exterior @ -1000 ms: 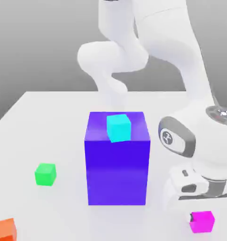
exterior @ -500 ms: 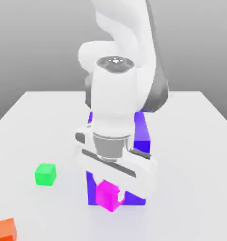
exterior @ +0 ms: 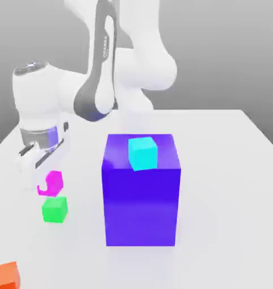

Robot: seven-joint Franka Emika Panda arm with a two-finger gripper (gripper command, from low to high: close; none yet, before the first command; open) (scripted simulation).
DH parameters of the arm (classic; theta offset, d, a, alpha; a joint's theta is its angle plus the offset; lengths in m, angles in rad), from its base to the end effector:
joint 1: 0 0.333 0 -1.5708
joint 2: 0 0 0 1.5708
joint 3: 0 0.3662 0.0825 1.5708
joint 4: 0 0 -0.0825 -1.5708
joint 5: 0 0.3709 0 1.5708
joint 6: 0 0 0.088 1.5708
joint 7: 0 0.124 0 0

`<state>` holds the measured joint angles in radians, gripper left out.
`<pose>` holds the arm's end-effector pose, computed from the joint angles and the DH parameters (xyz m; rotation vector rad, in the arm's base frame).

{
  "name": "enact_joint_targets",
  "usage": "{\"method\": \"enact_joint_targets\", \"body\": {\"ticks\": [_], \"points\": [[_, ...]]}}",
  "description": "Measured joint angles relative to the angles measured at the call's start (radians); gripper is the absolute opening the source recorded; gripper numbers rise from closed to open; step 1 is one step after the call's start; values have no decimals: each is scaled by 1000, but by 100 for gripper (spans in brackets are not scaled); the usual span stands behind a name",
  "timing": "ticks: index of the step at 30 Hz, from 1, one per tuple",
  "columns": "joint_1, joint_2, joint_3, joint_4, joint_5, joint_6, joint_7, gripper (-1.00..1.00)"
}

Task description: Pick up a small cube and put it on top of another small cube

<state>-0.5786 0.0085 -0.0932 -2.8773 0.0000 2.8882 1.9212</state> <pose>0.2720 -0.2164 0.2368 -0.8508 3.0234 -0.0038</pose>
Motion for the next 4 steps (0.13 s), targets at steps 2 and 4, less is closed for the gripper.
{"method": "enact_joint_targets", "body": {"ticks": [2, 4], "points": [[-2, 32, 7, 1, 15, 30, -10, 100], [-2, 32, 7, 1, 15, 30, -10, 100]]}}
